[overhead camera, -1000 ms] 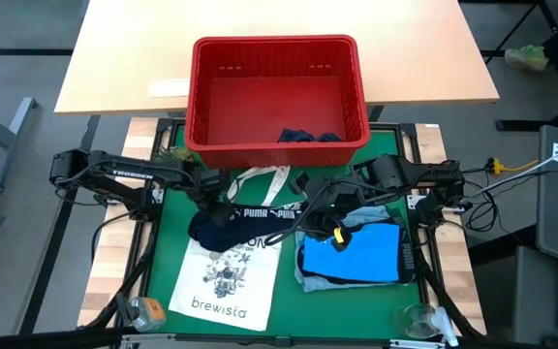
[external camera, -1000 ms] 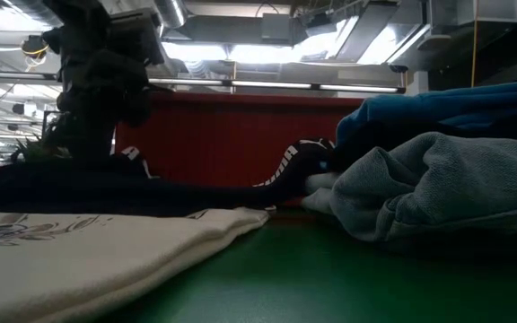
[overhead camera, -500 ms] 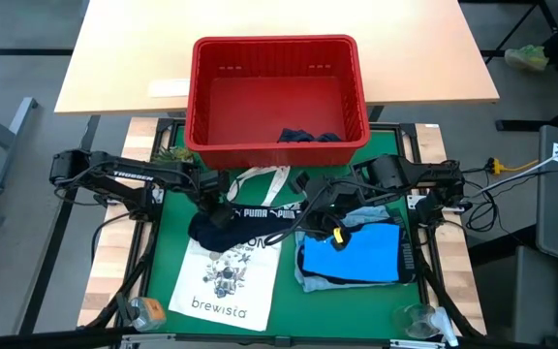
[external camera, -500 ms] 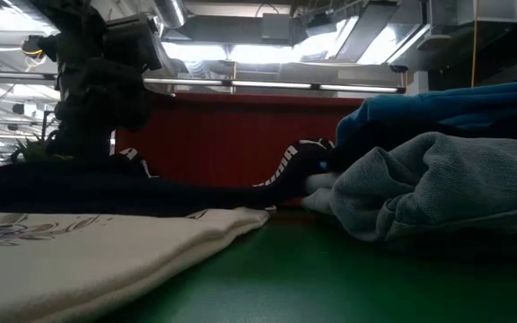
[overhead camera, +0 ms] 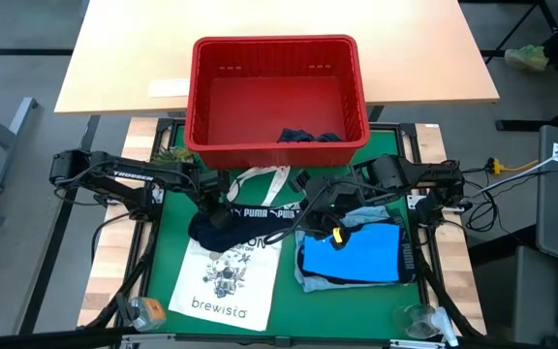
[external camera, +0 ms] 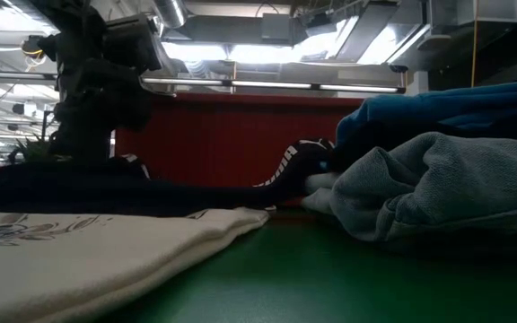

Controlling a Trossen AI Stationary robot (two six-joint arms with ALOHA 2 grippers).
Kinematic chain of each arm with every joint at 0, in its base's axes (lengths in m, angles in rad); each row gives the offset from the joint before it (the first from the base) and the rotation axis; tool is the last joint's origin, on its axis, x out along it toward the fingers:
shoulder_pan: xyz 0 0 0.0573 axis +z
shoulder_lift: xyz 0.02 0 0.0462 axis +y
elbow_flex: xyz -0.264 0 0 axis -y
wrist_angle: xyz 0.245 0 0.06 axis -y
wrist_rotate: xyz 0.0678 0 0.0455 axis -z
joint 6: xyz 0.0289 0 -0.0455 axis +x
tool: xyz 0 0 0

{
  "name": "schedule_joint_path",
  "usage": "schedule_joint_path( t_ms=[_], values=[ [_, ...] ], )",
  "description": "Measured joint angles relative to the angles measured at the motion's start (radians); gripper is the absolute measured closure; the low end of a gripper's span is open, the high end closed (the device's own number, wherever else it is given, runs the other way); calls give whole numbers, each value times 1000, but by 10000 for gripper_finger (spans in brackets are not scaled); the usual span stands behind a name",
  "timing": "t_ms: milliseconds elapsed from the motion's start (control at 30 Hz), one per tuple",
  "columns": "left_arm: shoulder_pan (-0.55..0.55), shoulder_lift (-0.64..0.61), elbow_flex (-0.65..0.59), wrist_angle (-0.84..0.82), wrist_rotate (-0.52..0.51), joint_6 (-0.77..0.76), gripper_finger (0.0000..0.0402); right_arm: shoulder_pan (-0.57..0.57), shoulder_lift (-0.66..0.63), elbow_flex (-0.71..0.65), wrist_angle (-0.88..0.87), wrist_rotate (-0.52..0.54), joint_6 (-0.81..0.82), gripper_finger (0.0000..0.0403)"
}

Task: Fold Laundry from Bin
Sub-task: Fold the dark blue boxer

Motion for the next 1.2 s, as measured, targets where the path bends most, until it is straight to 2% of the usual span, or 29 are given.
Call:
schedule_joint_path(
  t_ms=[333, 467, 733, 867, 1000, 1200],
  values=[
    [0, 0, 0, 0, -32, -2, 345, 0, 0, 0, 0, 0, 0, 402],
    [0, 0, 0, 1, -27, 44, 340, 0, 0, 0, 0, 0, 0, 402],
    [0, 0, 0, 2, -25, 80, 275, 0, 0, 0, 0, 0, 0, 402],
    [18, -13, 0, -2, 65, 82, 249, 0, 0, 0, 0, 0, 0, 402],
    [31, -28, 3, 1, 164, 55, 241, 0, 0, 0, -1, 0, 0, 402],
    [21, -34, 3, 34, 162, 14, 245, 0, 0, 0, -7, 0, 0, 402]
  ],
)
